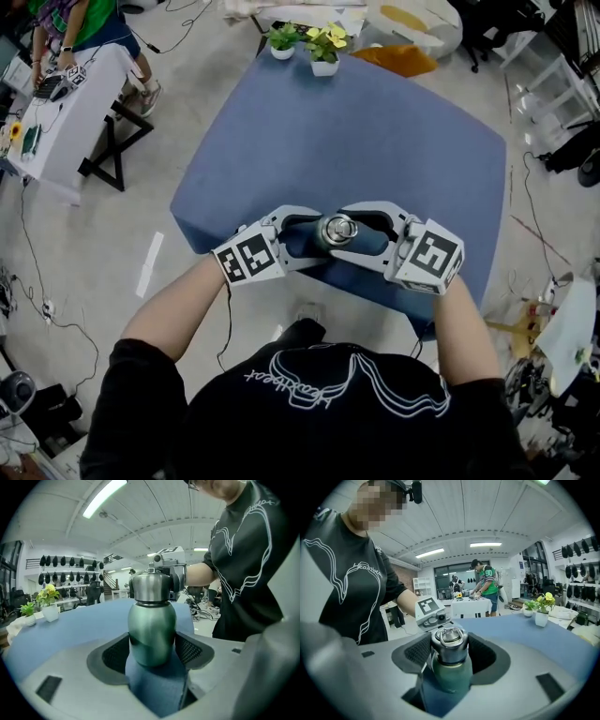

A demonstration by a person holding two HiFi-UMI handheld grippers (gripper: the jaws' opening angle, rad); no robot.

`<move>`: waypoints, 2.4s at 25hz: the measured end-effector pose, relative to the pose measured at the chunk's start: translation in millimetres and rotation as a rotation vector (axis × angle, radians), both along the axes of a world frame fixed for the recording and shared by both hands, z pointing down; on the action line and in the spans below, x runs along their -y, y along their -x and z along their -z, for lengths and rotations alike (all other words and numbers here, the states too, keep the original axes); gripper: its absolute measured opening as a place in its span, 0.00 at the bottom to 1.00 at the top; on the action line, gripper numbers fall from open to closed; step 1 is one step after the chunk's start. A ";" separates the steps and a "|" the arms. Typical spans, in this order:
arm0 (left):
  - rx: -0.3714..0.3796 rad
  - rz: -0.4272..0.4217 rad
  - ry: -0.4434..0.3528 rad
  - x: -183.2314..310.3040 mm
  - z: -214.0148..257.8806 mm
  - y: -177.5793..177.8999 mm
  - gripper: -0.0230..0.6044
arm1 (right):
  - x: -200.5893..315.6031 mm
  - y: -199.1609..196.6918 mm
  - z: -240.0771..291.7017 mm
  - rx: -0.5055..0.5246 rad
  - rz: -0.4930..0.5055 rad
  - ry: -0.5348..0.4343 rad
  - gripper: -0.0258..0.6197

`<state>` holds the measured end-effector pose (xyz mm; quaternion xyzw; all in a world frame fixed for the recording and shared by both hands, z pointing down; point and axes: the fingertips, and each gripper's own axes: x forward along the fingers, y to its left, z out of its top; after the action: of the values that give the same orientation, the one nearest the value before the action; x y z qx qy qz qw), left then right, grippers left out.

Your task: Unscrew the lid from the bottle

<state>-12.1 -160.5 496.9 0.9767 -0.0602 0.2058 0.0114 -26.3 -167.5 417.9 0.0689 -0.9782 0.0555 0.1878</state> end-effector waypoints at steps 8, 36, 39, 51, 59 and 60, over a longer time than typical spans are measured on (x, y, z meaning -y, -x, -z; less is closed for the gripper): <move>-0.004 -0.033 0.023 -0.2 -0.5 3.0 0.53 | -3.8 3.1 -2.2 -0.070 0.173 0.004 0.43; -0.051 0.369 0.055 5.8 3.7 -10.5 0.54 | 4.7 -8.6 3.1 0.115 -0.604 -0.043 0.49; -0.046 0.378 0.049 5.4 2.4 -11.0 0.54 | 6.9 -12.6 -0.1 0.100 -0.630 -0.051 0.43; -0.052 0.337 0.043 1.0 1.3 -8.4 0.54 | 2.6 -8.4 -1.8 0.048 -0.567 -0.072 0.42; -0.038 0.246 0.040 1.3 0.3 -8.1 0.54 | 1.9 -6.6 -2.9 0.015 -0.373 -0.053 0.42; -0.036 0.231 0.040 1.0 0.0 -7.5 0.54 | 1.6 -5.5 -3.2 0.015 -0.347 -0.050 0.42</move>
<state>-4.6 -161.6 496.9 0.9663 -0.1682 0.1868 0.0557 -20.8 -169.1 421.1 0.2410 -0.9540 0.0634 0.1664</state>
